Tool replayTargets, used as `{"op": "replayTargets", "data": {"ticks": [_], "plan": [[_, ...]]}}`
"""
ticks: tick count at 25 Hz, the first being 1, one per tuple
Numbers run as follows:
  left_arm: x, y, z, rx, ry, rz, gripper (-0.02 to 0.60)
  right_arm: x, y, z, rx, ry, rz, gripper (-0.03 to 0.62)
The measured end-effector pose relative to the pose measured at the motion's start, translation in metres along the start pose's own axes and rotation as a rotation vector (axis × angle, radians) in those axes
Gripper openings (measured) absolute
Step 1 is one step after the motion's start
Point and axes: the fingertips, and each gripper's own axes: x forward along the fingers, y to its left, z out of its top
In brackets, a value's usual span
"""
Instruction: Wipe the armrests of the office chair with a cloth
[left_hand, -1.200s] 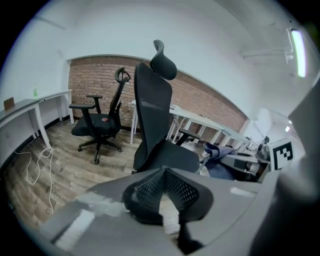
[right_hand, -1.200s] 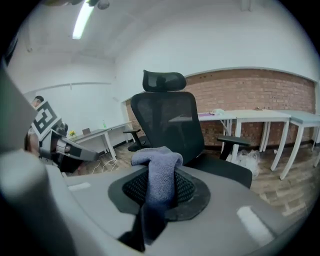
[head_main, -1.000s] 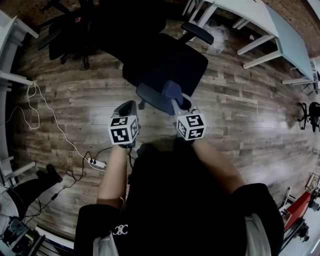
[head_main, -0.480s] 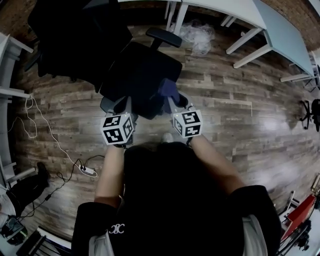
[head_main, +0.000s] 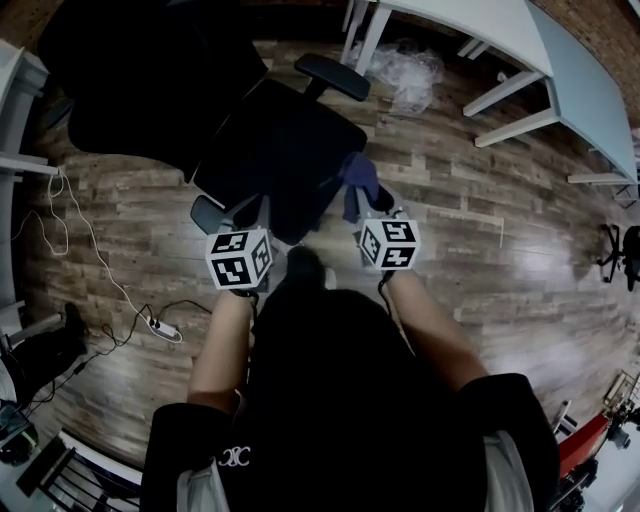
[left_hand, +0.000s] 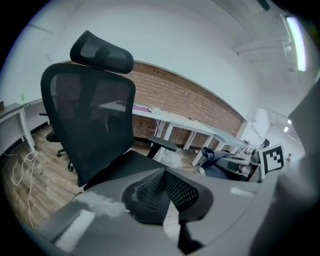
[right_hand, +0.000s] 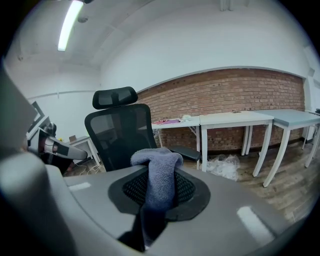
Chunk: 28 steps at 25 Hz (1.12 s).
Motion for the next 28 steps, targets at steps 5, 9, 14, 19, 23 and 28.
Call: {"op": "replayTargets", "data": {"ticks": [5,9,14,19,23,28], "plan": [[0.043,-0.003,0.026,0.008,-0.005,-0.058,0.005,0.035,-0.007,0.019,-0.023,0.021,-0.011,0.077],[0.067,-0.002,0.047,0.008,-0.008,-0.099,0.005,0.063,-0.011,0.039,0.006,0.01,-0.023,0.077],[0.071,0.021,0.059,0.001,-0.011,-0.094,0.005,0.096,-0.021,0.035,0.081,0.049,-0.101,0.077],[0.067,0.045,0.052,-0.053,-0.001,-0.057,0.005,0.124,-0.046,0.016,0.128,0.116,-0.157,0.077],[0.072,0.06,0.045,-0.087,0.019,-0.022,0.005,0.152,-0.071,-0.001,0.132,0.174,-0.202,0.077],[0.082,0.066,0.04,-0.11,0.028,0.003,0.005,0.184,-0.103,-0.019,0.153,0.21,-0.237,0.077]]}}
